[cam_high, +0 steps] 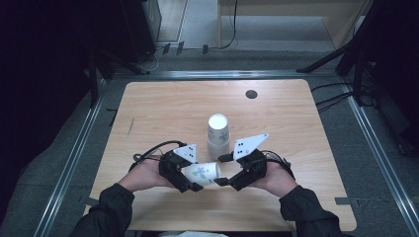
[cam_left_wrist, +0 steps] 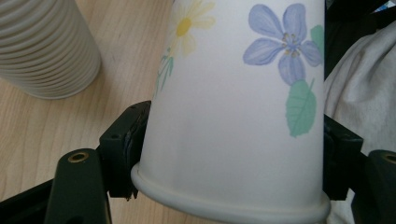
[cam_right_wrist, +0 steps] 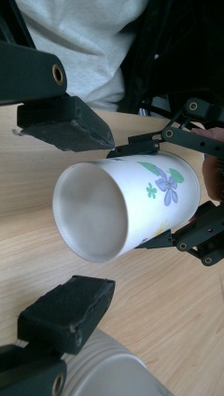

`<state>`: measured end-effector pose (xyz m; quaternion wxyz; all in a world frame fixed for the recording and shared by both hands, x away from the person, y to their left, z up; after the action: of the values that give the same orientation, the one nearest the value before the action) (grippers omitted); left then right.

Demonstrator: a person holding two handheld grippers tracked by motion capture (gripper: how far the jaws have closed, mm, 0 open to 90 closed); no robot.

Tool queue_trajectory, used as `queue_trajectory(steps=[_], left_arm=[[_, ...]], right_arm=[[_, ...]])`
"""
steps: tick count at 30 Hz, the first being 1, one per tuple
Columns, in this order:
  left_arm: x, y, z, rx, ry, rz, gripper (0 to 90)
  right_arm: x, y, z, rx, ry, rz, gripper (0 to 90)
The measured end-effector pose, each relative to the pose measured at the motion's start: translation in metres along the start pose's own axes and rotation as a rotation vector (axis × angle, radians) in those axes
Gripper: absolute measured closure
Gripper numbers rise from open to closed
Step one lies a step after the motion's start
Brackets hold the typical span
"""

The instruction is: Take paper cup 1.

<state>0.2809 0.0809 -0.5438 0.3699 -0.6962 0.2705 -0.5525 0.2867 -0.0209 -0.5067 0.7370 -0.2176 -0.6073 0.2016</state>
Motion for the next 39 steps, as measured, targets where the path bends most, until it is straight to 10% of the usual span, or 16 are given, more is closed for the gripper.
queue_trajectory(steps=[15,39], left_arm=[[0.0,0.022,-0.001,0.003,0.04,0.098,25.8],[0.004,0.024,-0.006,0.007,0.047,0.085,21.9]], right_arm=[[-0.016,0.011,-0.005,-0.019,0.007,0.066,27.2],[-0.024,0.031,0.005,0.016,-0.057,0.158,33.7]])
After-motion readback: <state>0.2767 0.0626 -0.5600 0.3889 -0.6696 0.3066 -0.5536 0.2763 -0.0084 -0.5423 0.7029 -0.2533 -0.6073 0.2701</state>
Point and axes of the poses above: each handheld gripper's, and its own axes: y roughly forward along the jaws, x roughly out of its top, z roughly to its left, the point moved 10 cm from there along y, roughly forward along the jaws, and after that the axes turned 3 degrees about x, right-handed, at the moved point
